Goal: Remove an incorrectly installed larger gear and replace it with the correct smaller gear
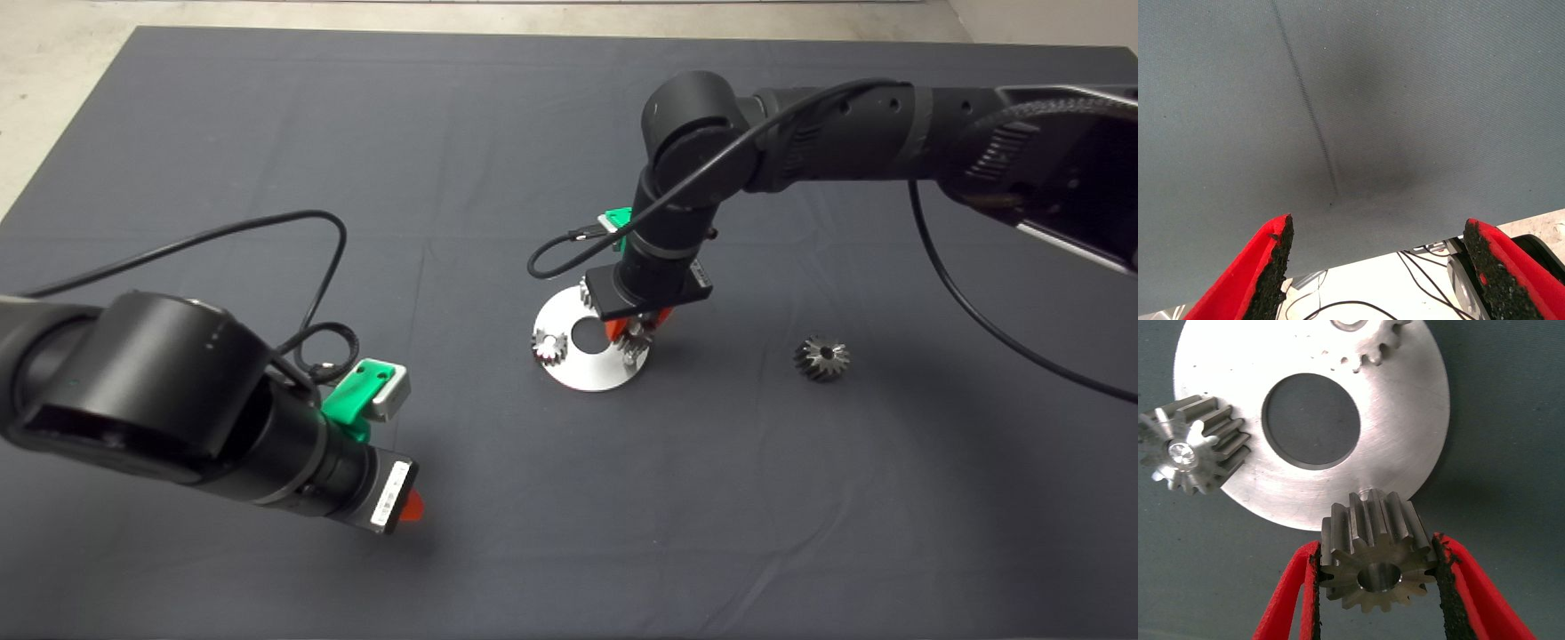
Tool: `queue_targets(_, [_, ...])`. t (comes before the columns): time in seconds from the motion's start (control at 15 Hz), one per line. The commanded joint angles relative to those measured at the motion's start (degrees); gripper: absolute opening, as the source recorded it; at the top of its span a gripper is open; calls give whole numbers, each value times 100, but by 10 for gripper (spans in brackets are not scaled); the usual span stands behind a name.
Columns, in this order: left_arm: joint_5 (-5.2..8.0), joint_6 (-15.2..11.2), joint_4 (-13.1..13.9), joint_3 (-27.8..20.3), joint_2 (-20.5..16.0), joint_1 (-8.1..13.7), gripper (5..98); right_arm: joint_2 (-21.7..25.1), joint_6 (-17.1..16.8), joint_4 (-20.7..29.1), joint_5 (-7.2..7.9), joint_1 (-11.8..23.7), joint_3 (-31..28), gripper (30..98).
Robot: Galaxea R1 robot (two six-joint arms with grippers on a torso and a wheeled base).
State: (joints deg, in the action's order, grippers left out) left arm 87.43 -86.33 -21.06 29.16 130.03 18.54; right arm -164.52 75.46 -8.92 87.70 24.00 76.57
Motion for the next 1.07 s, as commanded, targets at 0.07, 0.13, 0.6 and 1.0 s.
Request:
queue_targets(0.07, [283,-41,-126,-26,19,-9,643,109,-49,198,485,166,-38,346])
queue_targets(0.13, [283,-41,-126,-10,27,-17,643,117,-49,198,487,158,-45,345])
queue_targets(0.6, [292,-41,-135,-26,10,-17,643,47,-31,189,485,131,-74,341])
queue_targets(1.0, [292,-50,-135,-79,-17,-17,643,-15,13,198,485,67,-74,341])
